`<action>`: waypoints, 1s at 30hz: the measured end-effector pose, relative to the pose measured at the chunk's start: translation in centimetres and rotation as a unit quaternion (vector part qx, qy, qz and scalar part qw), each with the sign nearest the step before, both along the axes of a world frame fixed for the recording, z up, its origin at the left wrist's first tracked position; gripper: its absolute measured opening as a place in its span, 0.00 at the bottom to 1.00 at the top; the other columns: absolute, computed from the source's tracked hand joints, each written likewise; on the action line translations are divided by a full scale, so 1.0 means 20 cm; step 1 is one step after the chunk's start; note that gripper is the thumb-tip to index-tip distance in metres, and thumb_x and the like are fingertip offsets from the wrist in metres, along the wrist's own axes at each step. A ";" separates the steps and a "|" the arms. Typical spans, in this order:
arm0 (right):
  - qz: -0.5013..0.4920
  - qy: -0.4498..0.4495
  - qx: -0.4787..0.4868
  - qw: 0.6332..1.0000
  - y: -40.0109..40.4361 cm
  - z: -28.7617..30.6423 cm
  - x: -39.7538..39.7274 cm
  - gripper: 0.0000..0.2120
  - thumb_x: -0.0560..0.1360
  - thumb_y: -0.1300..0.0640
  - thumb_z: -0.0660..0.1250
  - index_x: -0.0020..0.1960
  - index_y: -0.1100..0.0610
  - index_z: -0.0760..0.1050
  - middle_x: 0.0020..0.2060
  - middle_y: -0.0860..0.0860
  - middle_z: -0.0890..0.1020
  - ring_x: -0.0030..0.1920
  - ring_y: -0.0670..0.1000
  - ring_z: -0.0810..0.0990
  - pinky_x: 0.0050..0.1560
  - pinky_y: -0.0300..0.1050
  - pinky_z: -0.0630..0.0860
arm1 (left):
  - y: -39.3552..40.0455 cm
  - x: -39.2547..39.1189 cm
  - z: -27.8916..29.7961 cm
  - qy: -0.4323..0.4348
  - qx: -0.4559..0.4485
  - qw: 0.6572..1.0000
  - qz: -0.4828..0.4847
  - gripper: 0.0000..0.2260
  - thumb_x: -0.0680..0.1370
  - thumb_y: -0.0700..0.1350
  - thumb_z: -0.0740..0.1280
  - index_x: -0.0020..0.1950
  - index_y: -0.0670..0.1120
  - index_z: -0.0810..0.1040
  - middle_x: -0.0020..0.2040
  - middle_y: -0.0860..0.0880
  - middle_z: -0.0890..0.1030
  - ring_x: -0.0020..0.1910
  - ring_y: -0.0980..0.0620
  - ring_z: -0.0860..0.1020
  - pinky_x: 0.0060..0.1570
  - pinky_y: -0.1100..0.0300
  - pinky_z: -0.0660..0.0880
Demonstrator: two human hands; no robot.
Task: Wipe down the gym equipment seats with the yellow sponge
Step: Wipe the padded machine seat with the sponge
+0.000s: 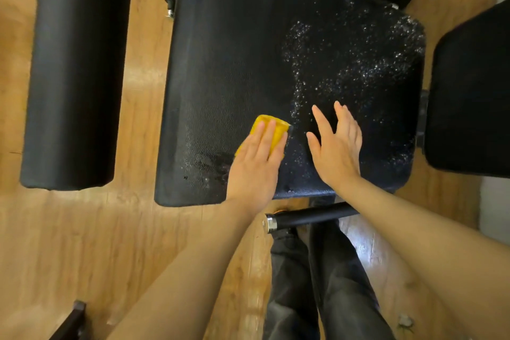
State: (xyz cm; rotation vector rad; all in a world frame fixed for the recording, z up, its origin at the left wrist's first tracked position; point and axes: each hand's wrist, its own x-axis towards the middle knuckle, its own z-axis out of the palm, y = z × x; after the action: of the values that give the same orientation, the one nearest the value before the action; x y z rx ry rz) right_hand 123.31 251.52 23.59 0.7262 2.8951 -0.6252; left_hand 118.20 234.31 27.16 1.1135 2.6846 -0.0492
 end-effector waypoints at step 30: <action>-0.054 -0.014 -0.021 0.998 -0.13 0.01 0.02 0.25 0.81 0.48 0.55 0.76 0.47 0.54 0.77 0.56 0.51 0.77 0.55 0.45 0.75 0.57 0.46 | -0.73 0.15 0.09 -0.010 0.075 0.962 0.264 0.23 0.81 0.50 0.54 0.76 0.46 0.61 0.78 0.41 0.55 0.77 0.41 0.52 0.71 0.47 0.61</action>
State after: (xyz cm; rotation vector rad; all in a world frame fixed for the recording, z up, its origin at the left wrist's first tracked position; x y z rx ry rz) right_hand 123.63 249.01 23.82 0.8847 2.8231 -0.6785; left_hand 121.17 219.71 28.98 0.3928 2.9087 0.2597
